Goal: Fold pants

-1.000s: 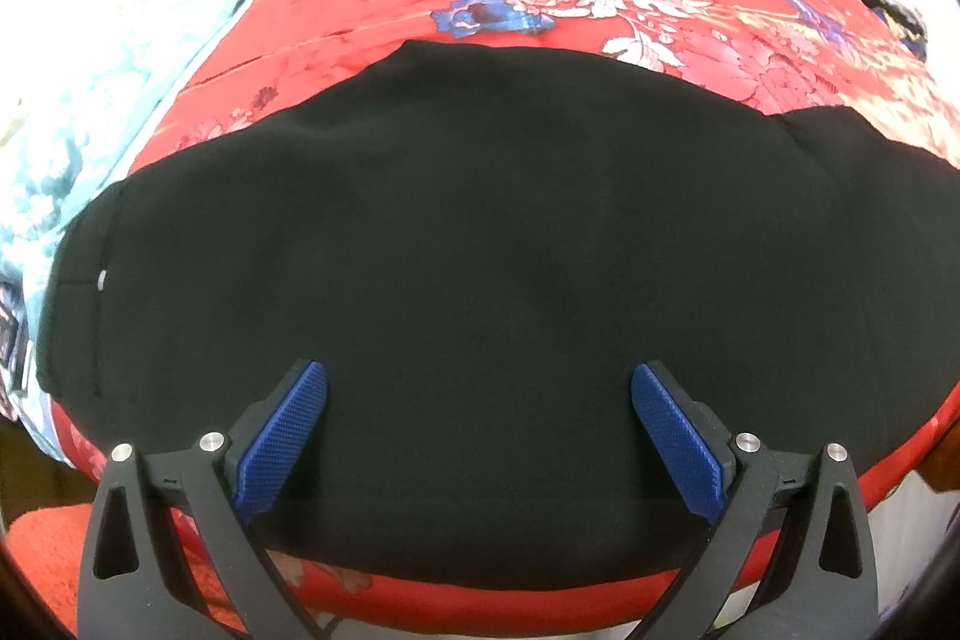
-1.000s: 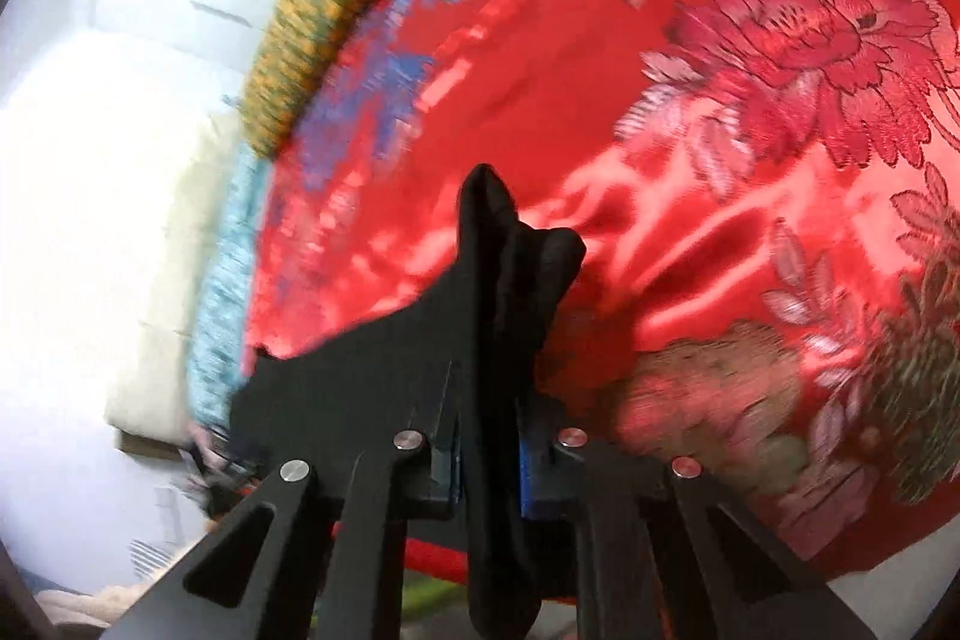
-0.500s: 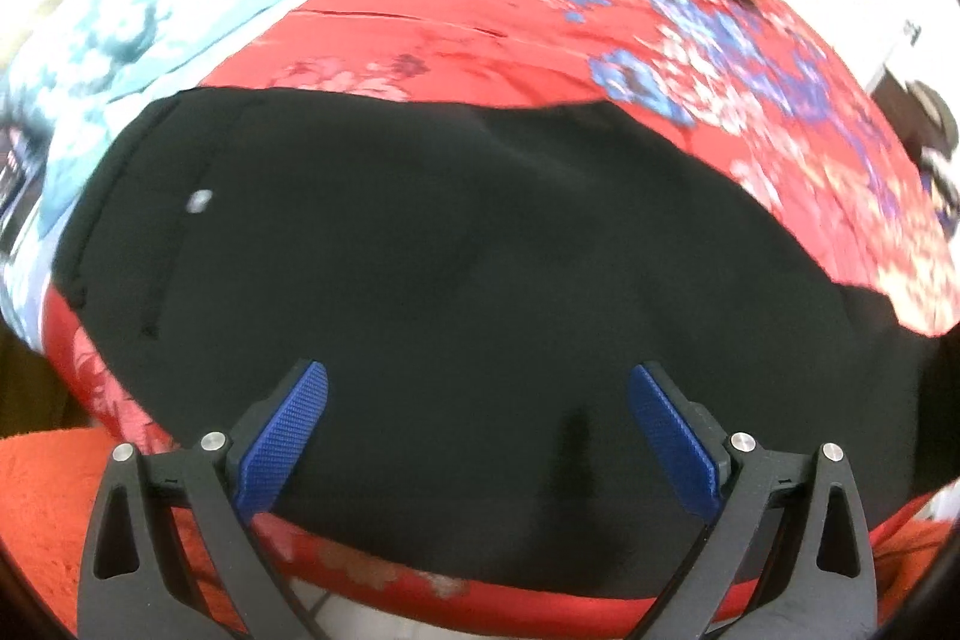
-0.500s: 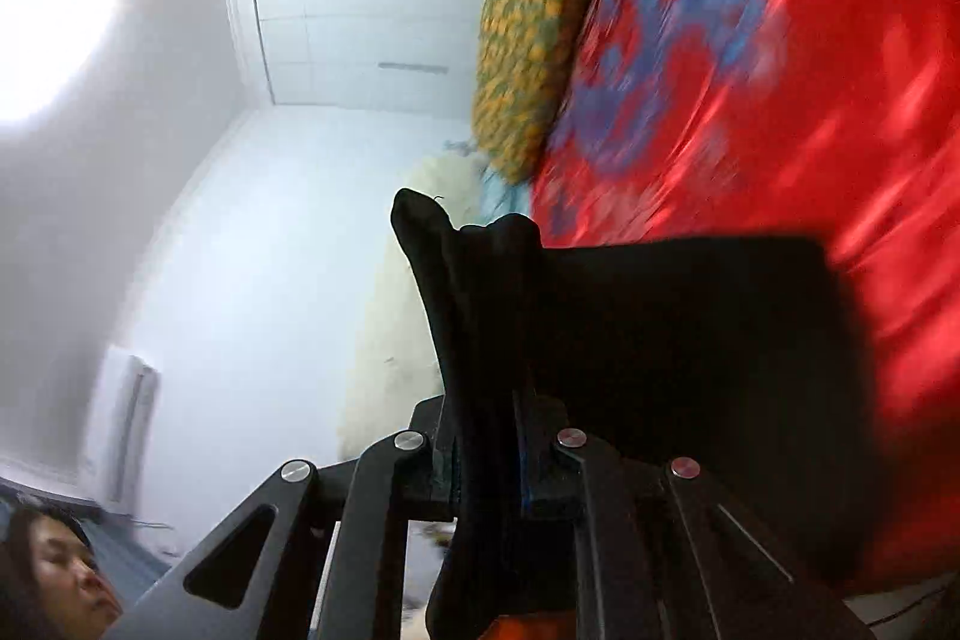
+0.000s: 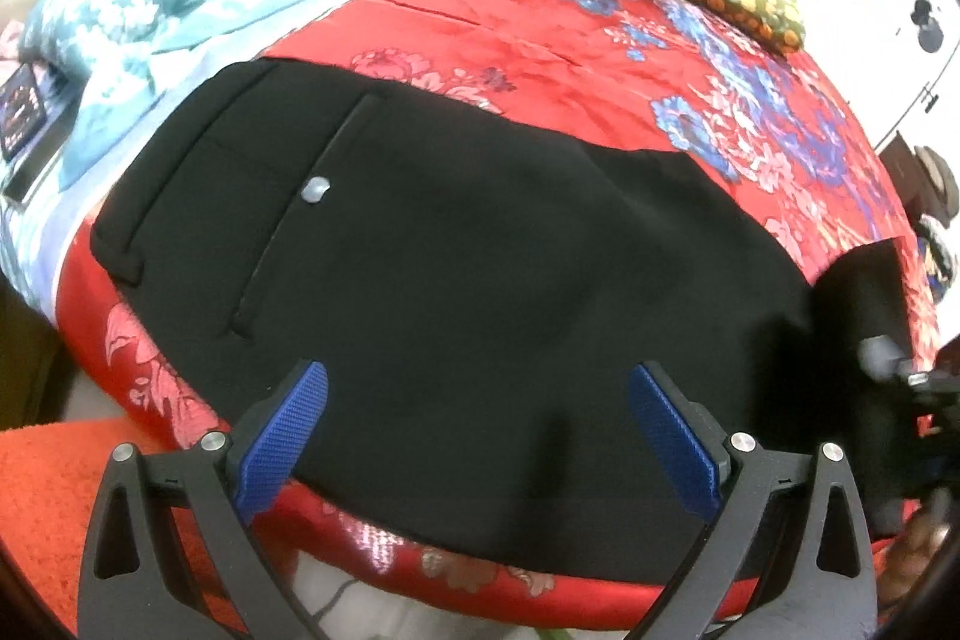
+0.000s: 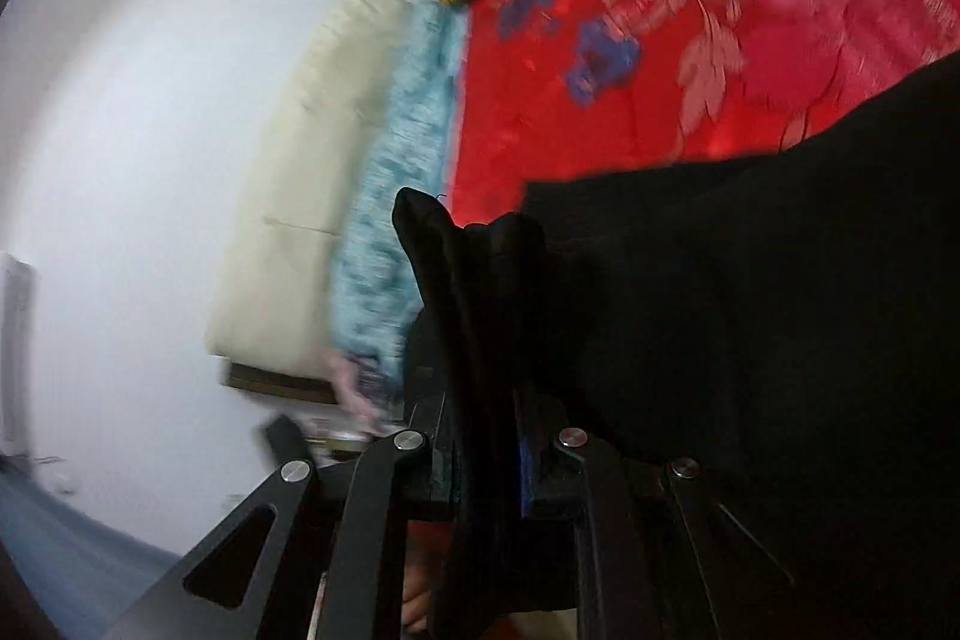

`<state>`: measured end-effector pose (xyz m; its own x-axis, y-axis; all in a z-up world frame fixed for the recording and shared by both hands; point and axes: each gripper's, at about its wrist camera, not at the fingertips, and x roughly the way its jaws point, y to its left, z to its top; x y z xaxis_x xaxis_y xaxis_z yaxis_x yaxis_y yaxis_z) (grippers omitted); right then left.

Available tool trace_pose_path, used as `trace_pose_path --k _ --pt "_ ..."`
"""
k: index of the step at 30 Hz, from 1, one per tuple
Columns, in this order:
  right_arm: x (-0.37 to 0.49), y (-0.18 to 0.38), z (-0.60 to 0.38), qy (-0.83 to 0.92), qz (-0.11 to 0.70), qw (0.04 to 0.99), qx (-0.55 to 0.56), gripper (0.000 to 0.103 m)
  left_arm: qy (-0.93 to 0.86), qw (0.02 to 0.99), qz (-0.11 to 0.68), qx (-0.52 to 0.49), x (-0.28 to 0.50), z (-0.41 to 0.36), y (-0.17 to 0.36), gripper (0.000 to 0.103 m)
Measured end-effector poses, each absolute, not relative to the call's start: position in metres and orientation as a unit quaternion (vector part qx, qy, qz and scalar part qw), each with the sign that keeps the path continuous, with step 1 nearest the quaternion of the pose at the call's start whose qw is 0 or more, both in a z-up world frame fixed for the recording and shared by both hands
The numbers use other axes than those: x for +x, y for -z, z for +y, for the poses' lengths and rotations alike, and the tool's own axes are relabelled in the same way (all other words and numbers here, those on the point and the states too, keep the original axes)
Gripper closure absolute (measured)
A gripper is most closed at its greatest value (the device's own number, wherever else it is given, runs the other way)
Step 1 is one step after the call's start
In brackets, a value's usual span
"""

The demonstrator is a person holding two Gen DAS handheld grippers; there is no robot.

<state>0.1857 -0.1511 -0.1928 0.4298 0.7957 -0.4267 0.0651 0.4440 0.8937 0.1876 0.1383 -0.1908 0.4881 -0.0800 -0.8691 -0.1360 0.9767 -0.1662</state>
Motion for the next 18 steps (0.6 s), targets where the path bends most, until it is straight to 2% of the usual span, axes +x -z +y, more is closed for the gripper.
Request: trace_pose_path --k 1,3,6,10,12,14,16,18 --pt "0.191 0.199 -0.143 -0.241 0.483 0.714 0.446 0.077 -0.017 0.855 0.507 -0.108 0.188 0.14 0.191 0.002" --pt "0.194 0.209 -0.128 -0.215 0.511 0.704 0.444 0.04 -0.016 0.854 0.507 -0.116 0.188 0.142 0.191 0.002" --pt "0.192 0.202 -0.137 -0.229 0.492 0.685 0.487 0.026 -0.012 0.85 0.504 -0.148 0.19 0.148 0.191 0.002" --pt "0.18 0.167 -0.177 -0.246 0.447 0.716 0.477 0.025 -0.004 0.856 0.491 -0.162 0.189 0.144 0.186 0.003" --pt "0.173 0.144 -0.205 -0.222 0.432 0.774 0.406 0.021 0.018 0.87 0.468 -0.155 0.184 0.131 0.174 0.003" --pt "0.152 0.124 -0.236 -0.164 0.425 0.841 0.291 0.021 0.048 0.883 0.447 -0.137 0.18 0.114 0.162 0.003" --pt "0.131 0.118 -0.254 -0.109 0.431 0.875 0.189 0.021 0.099 0.894 0.426 -0.102 0.176 0.081 0.151 0.003" --pt "0.11 0.121 -0.262 -0.086 0.442 0.882 0.136 0.021 0.155 0.892 0.422 -0.048 0.176 0.041 0.149 0.003"
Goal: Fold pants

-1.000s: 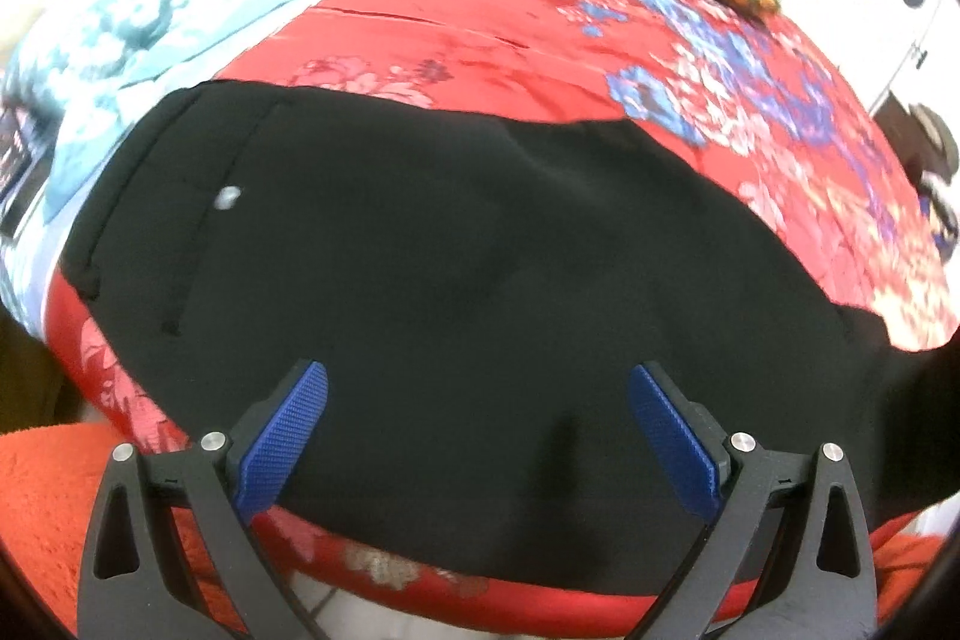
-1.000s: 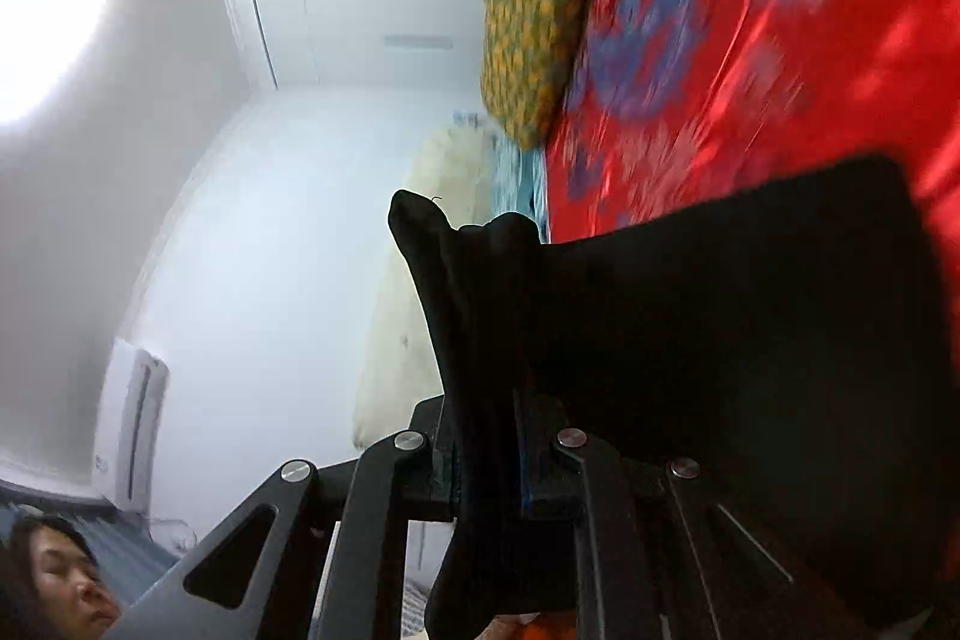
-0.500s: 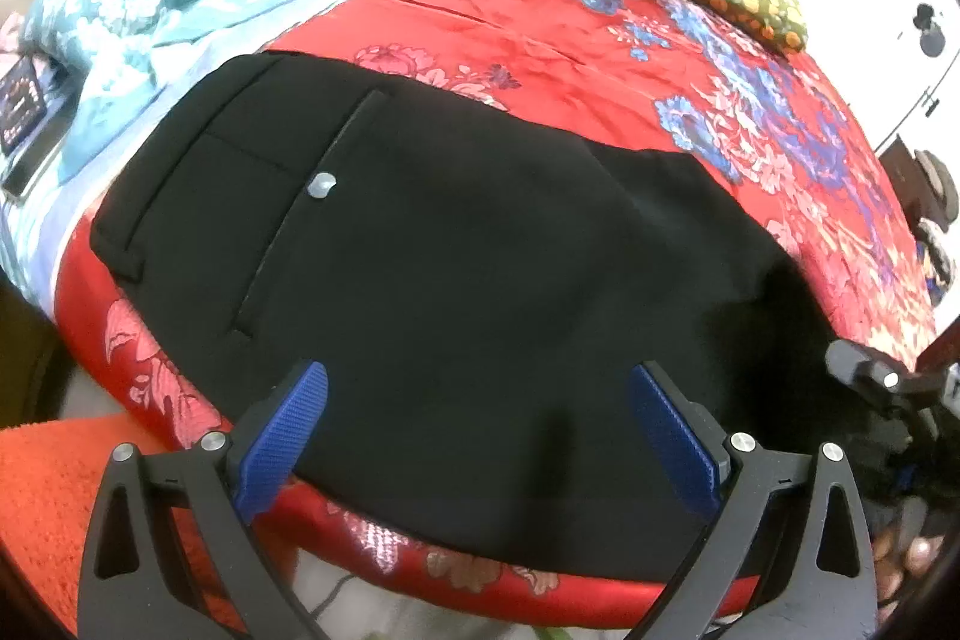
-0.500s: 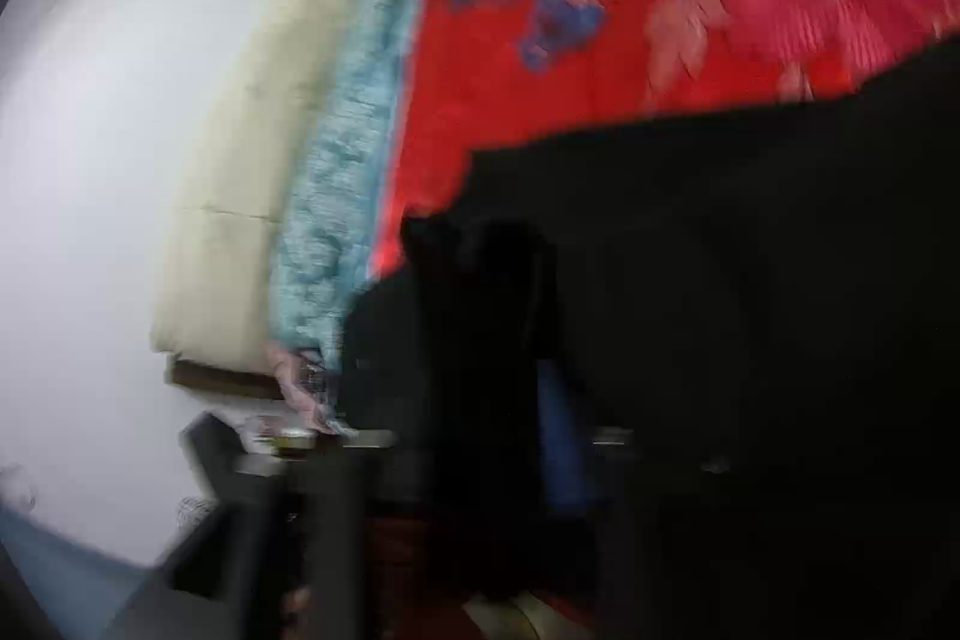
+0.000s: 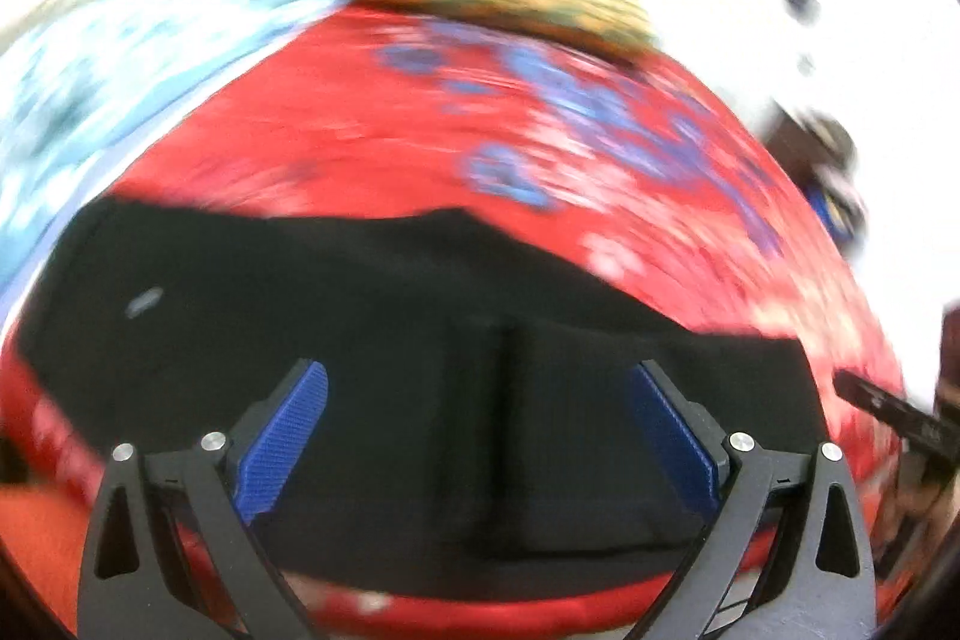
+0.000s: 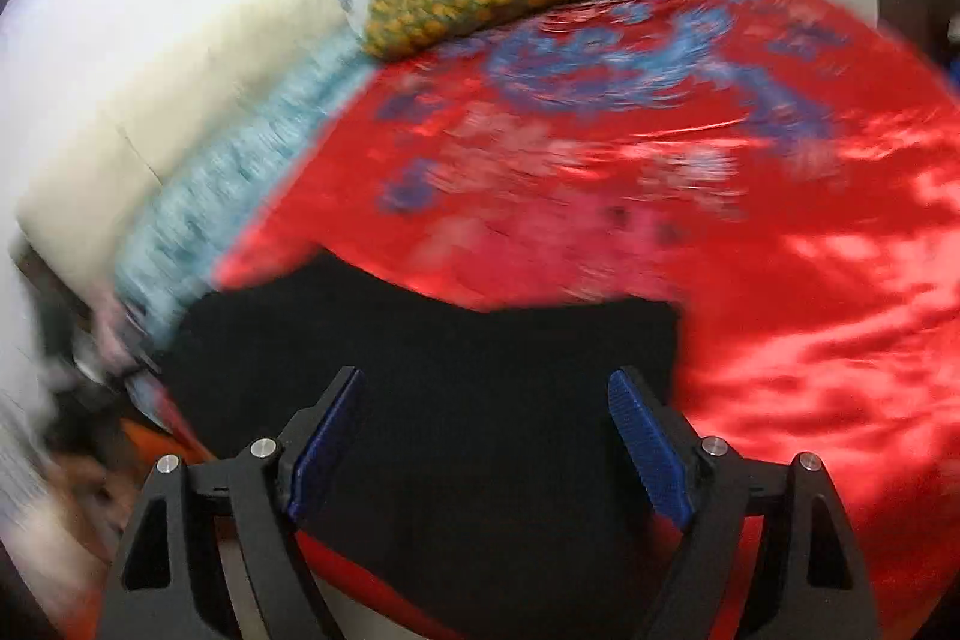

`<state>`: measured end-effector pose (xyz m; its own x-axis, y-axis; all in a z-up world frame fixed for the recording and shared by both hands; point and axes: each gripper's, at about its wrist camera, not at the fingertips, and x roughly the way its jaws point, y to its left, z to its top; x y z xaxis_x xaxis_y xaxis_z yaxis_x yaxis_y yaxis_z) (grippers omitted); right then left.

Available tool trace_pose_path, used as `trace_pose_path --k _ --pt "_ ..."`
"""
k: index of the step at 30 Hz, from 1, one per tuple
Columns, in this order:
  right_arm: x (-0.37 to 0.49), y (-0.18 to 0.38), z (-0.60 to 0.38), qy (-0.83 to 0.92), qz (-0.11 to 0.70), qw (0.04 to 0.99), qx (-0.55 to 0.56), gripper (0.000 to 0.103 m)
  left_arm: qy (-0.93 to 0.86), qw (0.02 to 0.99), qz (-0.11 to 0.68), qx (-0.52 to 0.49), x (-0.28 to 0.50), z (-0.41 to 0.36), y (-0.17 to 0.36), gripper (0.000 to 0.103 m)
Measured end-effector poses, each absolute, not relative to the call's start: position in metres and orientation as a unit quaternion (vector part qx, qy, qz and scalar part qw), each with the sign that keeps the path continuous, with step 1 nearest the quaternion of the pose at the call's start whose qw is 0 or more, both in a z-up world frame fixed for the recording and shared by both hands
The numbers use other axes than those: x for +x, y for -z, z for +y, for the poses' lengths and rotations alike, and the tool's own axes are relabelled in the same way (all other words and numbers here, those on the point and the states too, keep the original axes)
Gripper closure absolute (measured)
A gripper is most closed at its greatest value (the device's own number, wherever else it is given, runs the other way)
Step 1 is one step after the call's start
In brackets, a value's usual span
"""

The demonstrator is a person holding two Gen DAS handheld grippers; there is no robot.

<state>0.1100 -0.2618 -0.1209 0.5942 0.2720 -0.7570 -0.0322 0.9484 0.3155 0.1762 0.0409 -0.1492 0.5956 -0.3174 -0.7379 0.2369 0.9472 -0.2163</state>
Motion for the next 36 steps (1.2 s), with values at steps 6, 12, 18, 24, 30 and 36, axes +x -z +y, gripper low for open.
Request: trace_pose_path --k 6,12,18,24,30,36 --pt "0.089 0.122 -0.229 -0.108 0.445 0.889 0.016 0.021 0.173 0.861 0.475 0.053 0.195 -0.016 0.196 0.003" --pt "0.095 0.181 -0.211 -0.088 0.478 0.873 -0.043 0.02 0.159 0.843 0.512 0.051 0.203 -0.011 0.226 0.001" --pt "0.094 0.184 -0.209 -0.079 0.466 0.88 -0.041 0.01 0.165 0.841 0.513 0.051 0.205 -0.009 0.23 0.0" --pt "0.094 0.187 -0.205 -0.07 0.463 0.883 -0.043 0.001 0.162 0.841 0.513 0.055 0.202 -0.008 0.229 0.0" --pt "0.094 0.186 -0.203 -0.068 0.465 0.881 -0.045 0.0 0.16 0.841 0.514 0.059 0.203 -0.009 0.229 0.0" --pt "0.097 0.184 -0.2 -0.056 0.476 0.876 -0.05 0.0 0.16 0.842 0.512 0.06 0.203 -0.009 0.229 0.0"
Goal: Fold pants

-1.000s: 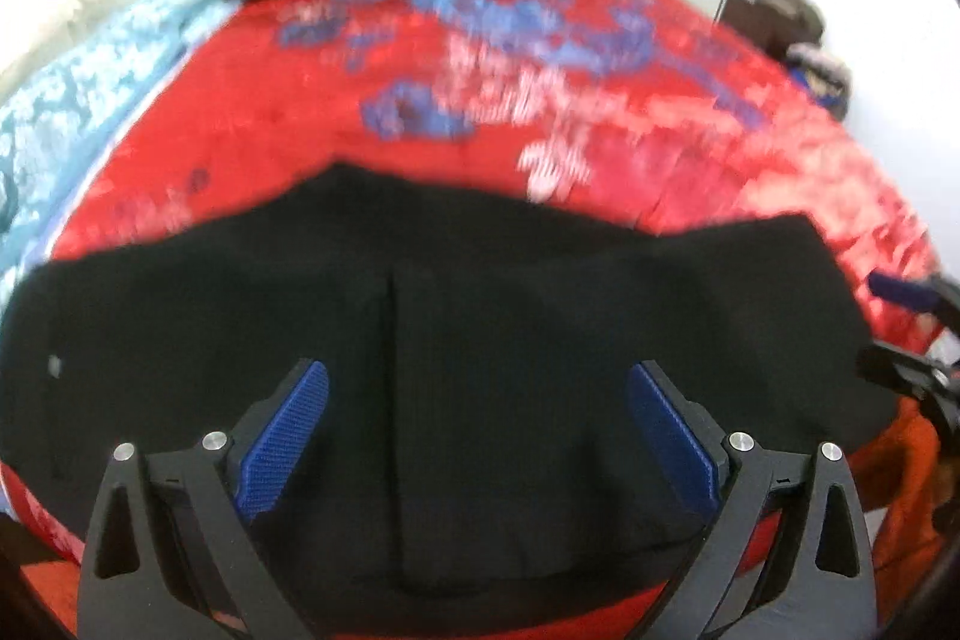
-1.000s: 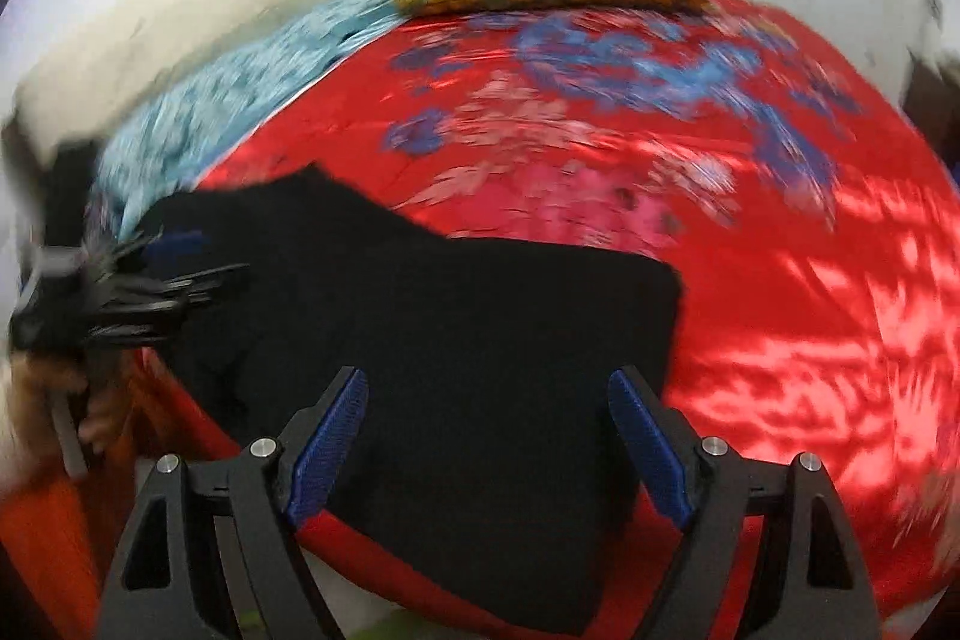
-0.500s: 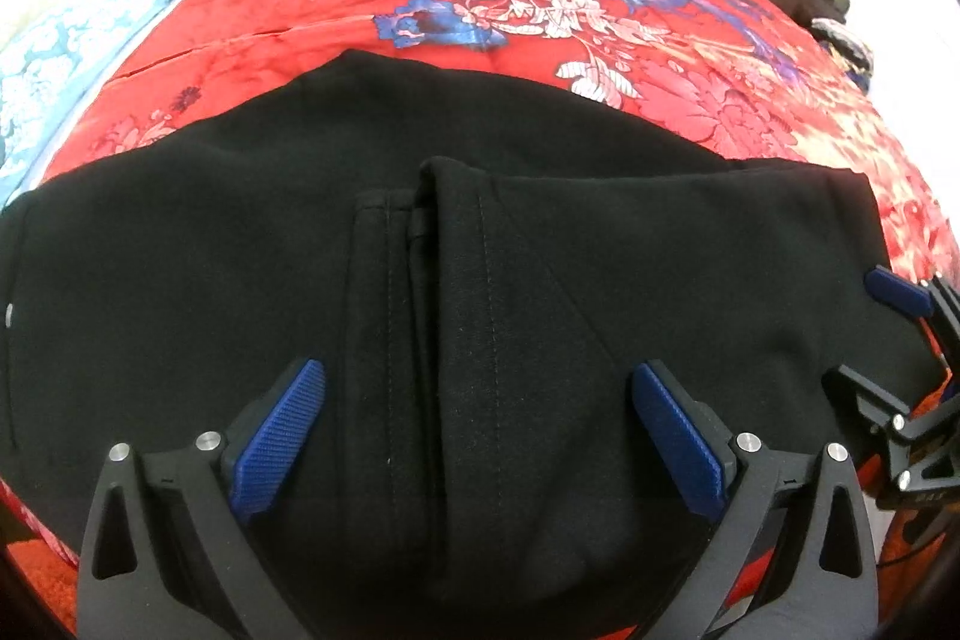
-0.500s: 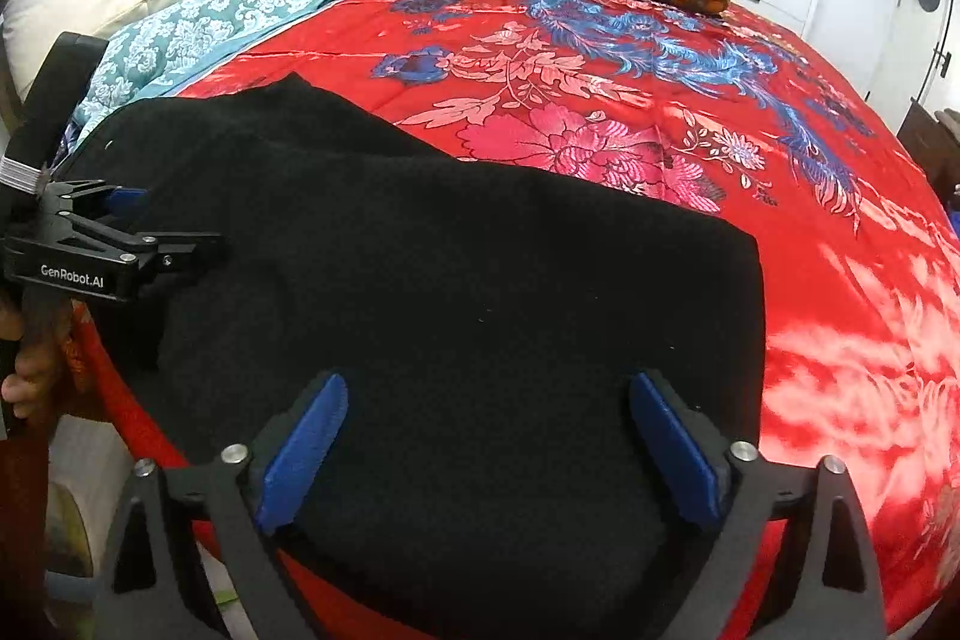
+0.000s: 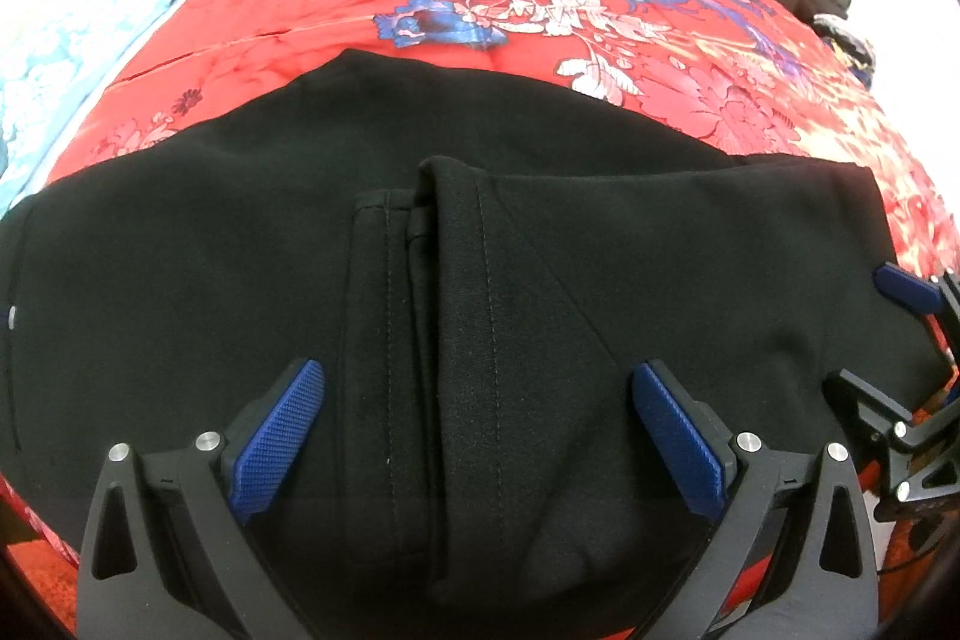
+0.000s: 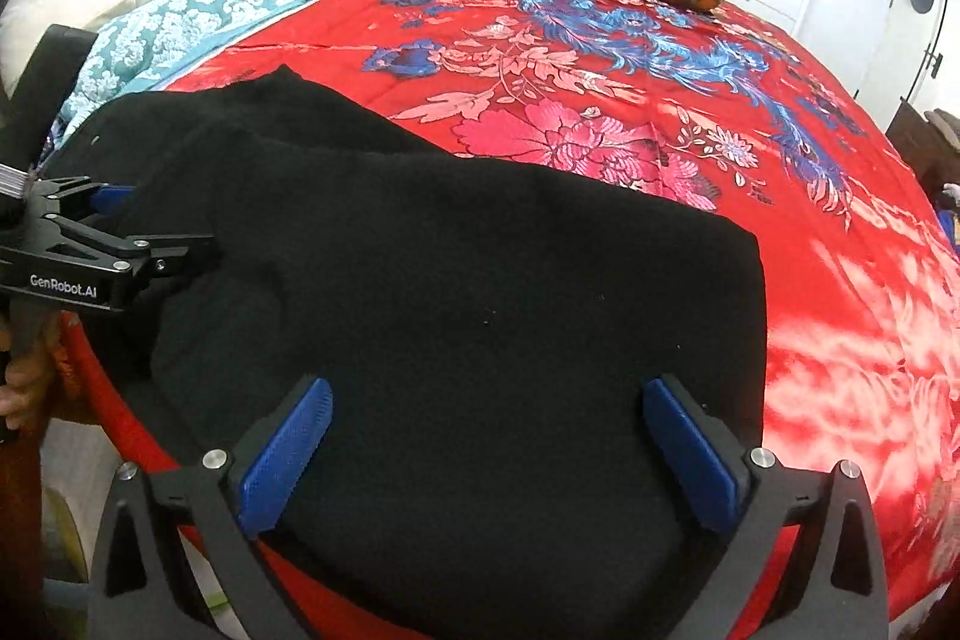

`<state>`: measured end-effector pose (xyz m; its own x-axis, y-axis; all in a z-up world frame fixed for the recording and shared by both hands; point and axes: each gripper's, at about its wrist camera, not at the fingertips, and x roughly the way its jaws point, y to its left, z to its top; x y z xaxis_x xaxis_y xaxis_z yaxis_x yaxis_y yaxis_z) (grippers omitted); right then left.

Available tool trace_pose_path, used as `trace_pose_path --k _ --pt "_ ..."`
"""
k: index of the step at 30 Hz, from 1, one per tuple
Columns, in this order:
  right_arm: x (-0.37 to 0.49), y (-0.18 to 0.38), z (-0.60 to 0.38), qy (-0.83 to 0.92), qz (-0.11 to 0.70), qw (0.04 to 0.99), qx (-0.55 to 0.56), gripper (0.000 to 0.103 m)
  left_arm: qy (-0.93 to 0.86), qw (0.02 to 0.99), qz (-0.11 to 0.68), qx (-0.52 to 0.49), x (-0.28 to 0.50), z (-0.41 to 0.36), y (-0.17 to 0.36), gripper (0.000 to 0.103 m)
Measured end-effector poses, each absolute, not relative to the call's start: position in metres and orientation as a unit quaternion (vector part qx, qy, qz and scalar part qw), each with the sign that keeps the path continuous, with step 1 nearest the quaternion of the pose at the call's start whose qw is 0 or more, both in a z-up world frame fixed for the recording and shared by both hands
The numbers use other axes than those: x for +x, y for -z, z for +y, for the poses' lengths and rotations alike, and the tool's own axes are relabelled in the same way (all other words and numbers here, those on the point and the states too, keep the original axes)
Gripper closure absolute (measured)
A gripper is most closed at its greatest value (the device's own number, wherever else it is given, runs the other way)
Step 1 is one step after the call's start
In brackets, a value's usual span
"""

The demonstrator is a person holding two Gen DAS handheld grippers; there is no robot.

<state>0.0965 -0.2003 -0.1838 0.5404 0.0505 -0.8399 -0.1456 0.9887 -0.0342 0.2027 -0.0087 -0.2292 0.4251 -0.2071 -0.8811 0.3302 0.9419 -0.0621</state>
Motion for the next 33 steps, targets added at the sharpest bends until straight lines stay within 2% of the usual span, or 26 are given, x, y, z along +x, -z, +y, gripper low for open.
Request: trace_pose_path --k 6,13,24,33 --pt "0.101 0.179 -0.199 -0.055 0.492 0.867 -0.056 0.0 0.16 0.844 0.509 0.061 0.202 -0.008 0.229 0.0" --pt "0.077 0.147 -0.2 -0.026 0.441 0.896 -0.043 0.0 0.159 0.844 0.508 0.063 0.201 -0.008 0.23 0.0" --pt "0.07 0.183 -0.2 -0.017 0.467 0.882 -0.056 0.0 0.158 0.846 0.505 0.066 0.199 -0.008 0.23 0.0" --pt "0.06 0.189 -0.2 -0.011 0.43 0.901 -0.05 0.0 0.157 0.846 0.506 0.066 0.199 -0.009 0.23 0.0"
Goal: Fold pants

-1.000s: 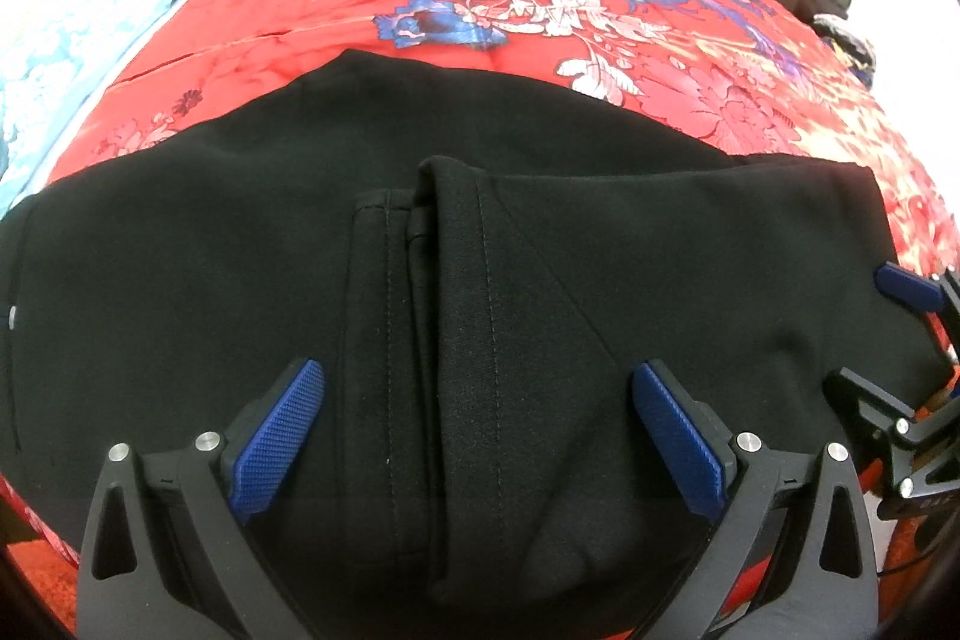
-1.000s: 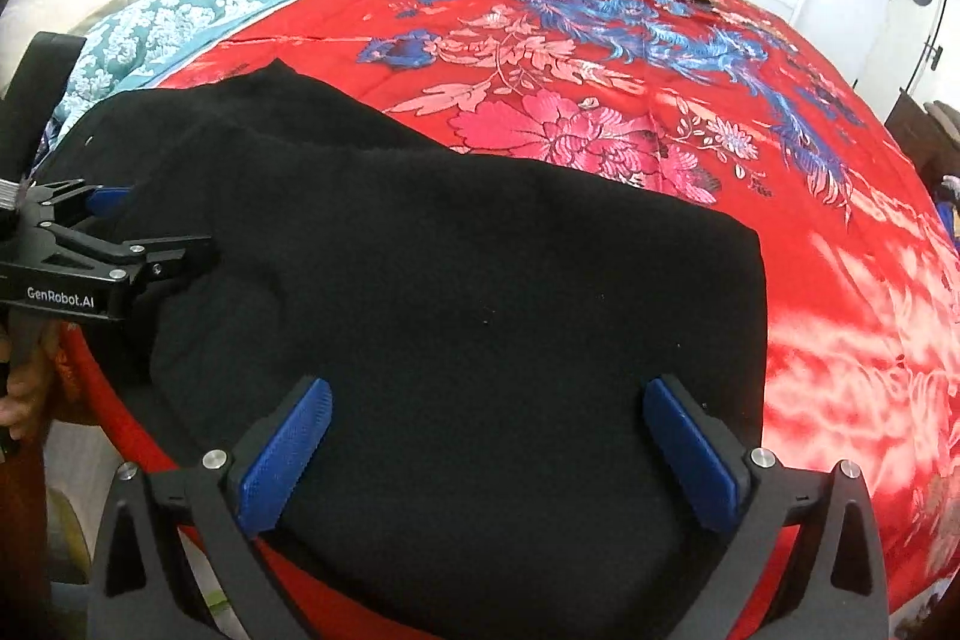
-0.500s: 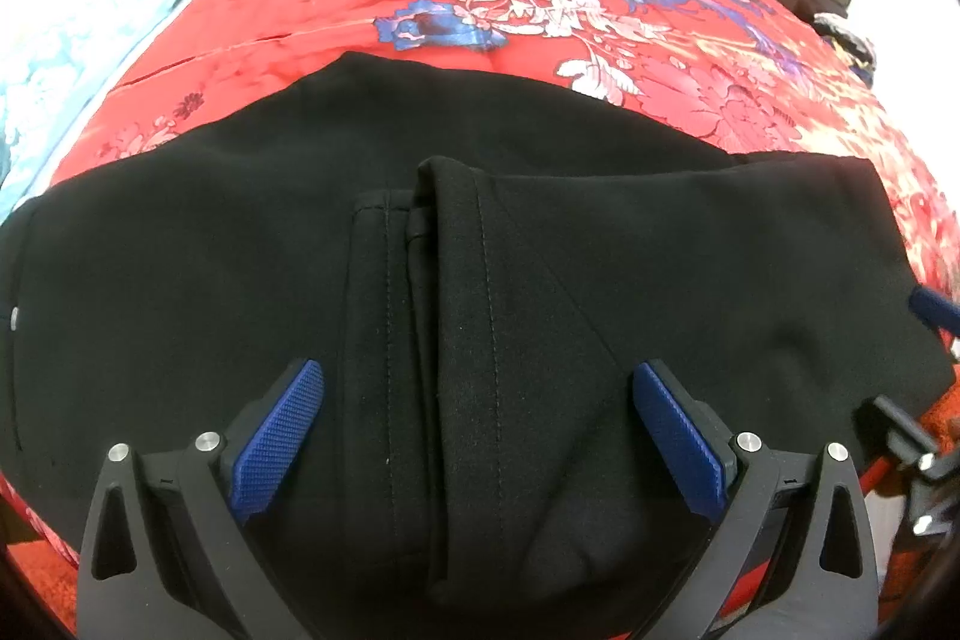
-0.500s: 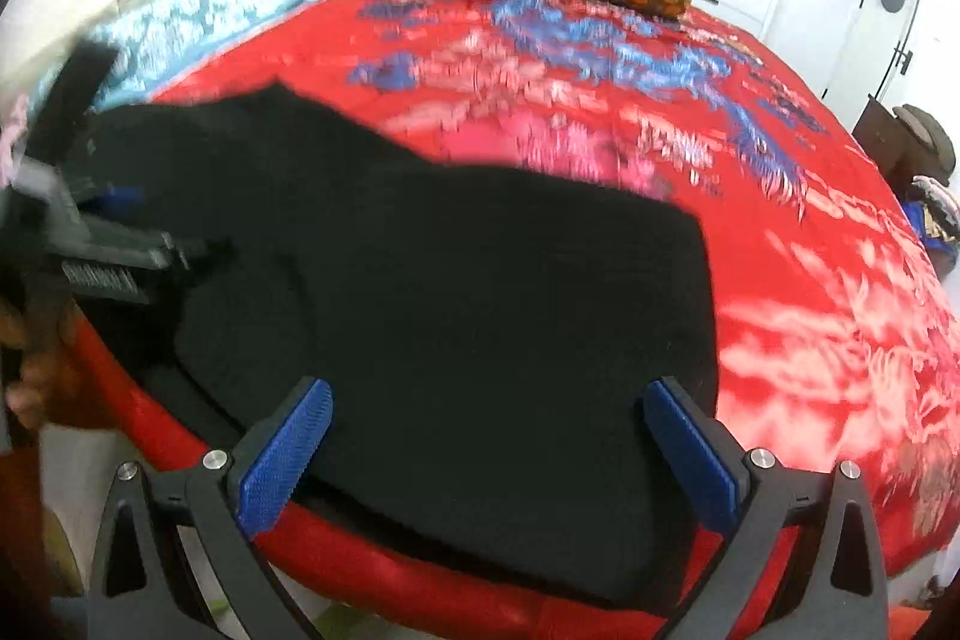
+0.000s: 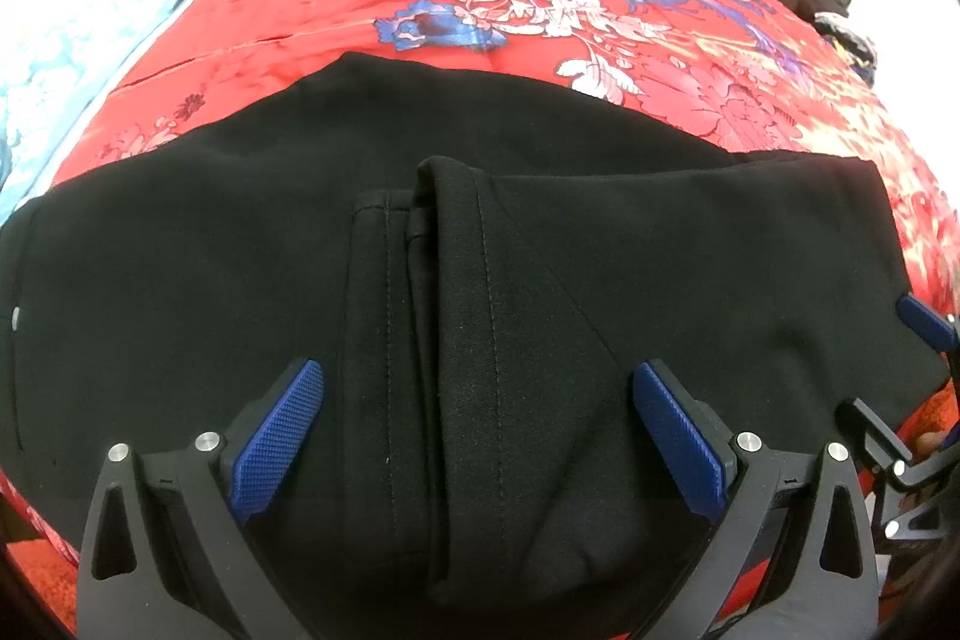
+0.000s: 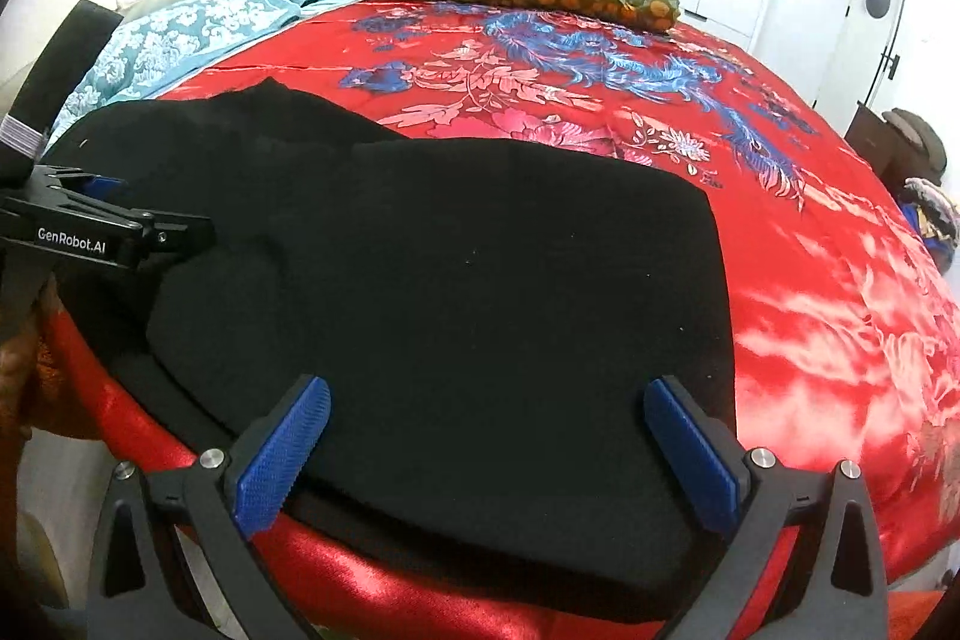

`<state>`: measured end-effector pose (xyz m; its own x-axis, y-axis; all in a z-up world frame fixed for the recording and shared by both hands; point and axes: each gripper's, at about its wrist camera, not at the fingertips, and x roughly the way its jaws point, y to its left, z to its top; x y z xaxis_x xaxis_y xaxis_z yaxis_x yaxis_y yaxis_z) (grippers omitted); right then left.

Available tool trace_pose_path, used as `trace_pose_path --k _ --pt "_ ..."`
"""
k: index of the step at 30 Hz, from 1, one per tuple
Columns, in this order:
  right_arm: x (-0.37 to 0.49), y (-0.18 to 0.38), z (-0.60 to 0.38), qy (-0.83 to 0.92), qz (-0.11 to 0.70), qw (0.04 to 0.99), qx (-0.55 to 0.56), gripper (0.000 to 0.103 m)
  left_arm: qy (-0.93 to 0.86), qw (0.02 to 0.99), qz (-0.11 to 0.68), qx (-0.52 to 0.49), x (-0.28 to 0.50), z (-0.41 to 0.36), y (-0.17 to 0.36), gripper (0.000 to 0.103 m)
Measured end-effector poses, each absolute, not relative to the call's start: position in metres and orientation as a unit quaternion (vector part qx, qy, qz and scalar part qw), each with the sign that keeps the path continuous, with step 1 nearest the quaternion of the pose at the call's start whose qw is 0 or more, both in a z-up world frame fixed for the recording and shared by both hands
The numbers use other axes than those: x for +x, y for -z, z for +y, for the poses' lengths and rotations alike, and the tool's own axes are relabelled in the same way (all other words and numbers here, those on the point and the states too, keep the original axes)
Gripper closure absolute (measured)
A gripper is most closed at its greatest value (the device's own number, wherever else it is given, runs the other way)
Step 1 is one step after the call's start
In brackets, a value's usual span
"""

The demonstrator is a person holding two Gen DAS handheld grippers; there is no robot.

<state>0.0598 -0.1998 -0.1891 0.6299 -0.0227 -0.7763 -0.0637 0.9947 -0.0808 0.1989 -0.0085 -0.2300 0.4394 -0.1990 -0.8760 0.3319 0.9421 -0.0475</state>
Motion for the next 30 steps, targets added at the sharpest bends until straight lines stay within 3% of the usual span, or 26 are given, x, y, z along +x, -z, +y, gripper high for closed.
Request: trace_pose_path --k 30 --pt "0.067 0.1803 -0.1991 -0.023 0.444 0.894 -0.056 0.0 0.175 0.844 0.501 0.074 0.1953 -0.0034 0.2242 0.0"
